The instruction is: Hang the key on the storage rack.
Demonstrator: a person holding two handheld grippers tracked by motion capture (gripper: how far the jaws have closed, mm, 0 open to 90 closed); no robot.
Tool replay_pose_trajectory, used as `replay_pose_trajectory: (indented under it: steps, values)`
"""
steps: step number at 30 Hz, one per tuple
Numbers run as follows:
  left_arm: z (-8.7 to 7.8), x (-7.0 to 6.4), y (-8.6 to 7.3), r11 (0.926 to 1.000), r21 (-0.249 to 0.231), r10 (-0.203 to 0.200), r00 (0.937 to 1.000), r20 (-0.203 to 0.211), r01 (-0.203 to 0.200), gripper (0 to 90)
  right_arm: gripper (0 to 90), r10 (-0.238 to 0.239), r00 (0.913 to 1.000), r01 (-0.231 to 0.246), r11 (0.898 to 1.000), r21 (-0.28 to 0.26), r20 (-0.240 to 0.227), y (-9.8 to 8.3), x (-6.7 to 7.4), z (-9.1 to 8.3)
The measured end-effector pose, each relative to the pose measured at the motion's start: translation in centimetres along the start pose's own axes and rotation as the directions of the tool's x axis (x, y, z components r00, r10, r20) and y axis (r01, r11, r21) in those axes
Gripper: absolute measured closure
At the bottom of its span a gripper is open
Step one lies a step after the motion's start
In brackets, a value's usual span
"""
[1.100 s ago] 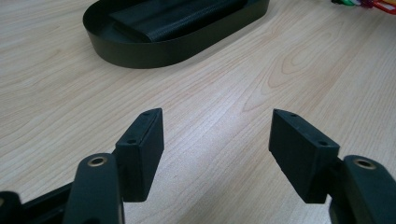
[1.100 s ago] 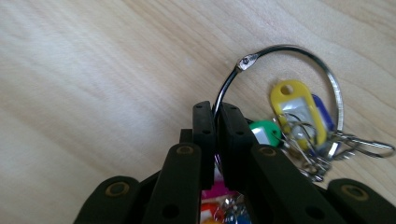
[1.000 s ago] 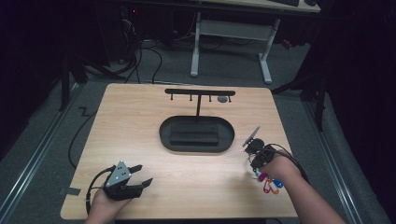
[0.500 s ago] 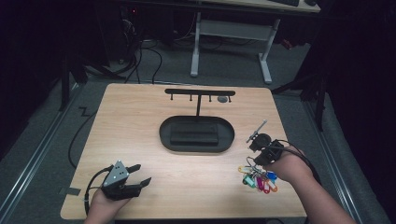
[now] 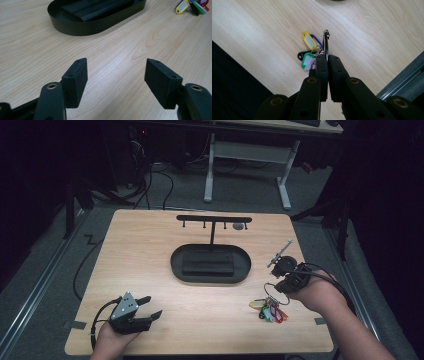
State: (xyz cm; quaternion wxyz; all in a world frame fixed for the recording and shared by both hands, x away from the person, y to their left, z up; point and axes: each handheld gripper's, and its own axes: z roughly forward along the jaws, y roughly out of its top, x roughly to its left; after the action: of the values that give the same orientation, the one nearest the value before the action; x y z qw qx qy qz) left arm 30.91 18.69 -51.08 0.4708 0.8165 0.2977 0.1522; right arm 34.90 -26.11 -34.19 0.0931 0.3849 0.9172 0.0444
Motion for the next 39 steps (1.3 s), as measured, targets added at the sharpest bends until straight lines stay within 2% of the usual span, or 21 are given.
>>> replay_pose_trajectory:
  steps: [8,18,39]
  values:
    - [0.2,0.0,-0.1,1.0000,-0.002,0.003,1.0000,0.005,-0.003,35.3,87.7,-0.004,1.0000,0.004,1.000,-0.018,-0.004,0.7,0.0,-2.3]
    - [0.2,0.3,-0.2,0.9996,-0.024,-0.012,0.9999,0.004,0.012,33.5,87.7,-0.017,0.9997,0.018,0.999,-0.042,0.017,2.5,-0.2,-5.0]
    - [0.2,0.2,-0.3,0.9999,-0.015,-0.003,1.0000,0.001,0.003,33.0,87.7,-0.040,0.9987,0.042,0.997,-0.070,0.033,6.1,-1.2,-5.3]
